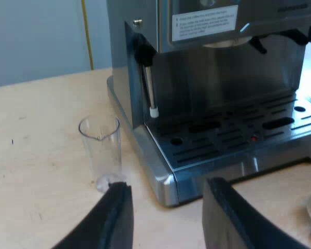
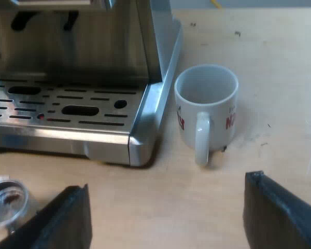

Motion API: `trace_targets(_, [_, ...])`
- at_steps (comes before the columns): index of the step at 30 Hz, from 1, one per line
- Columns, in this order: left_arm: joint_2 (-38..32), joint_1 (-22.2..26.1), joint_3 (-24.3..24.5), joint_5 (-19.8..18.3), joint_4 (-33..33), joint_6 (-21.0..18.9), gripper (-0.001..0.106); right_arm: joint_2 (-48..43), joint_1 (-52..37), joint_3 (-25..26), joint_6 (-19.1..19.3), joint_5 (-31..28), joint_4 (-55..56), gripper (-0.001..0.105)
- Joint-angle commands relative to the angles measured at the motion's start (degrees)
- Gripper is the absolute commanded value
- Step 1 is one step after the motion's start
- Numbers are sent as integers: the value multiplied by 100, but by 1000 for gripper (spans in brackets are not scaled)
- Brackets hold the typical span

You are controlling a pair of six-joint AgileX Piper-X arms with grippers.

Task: Grind coffee beans and then tamp

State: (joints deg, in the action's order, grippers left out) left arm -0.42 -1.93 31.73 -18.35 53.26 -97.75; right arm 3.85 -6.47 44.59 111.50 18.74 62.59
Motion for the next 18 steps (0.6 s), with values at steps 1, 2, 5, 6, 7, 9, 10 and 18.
trace_targets(1, [-234,-17,46,-10,85,11,35,-408,-21,-117,-76,35,247,63])
trace_targets(2, [-234,-17,46,-9,88,11,35,-498,-21,-153,-81,35,263,63])
trace_targets(5, [-234,-17,46,11,88,11,35,-712,-21,-235,-223,54,433,63])
trace_targets(6, [-234,-17,46,12,88,26,35,-660,-9,-233,-221,53,514,63])
trace_targets(7, [-234,-17,46,12,88,25,35,-669,0,-275,-224,128,527,63])
trace_targets(9, [-234,-17,-7,12,47,25,35,-697,-2,-359,-224,134,495,63])
trace_targets(10, [-234,-17,-50,12,45,25,35,-696,-2,-403,-224,134,497,63])
trace_targets(18, [-234,-17,-497,12,-11,25,35,-696,-2,-759,-216,134,238,63])
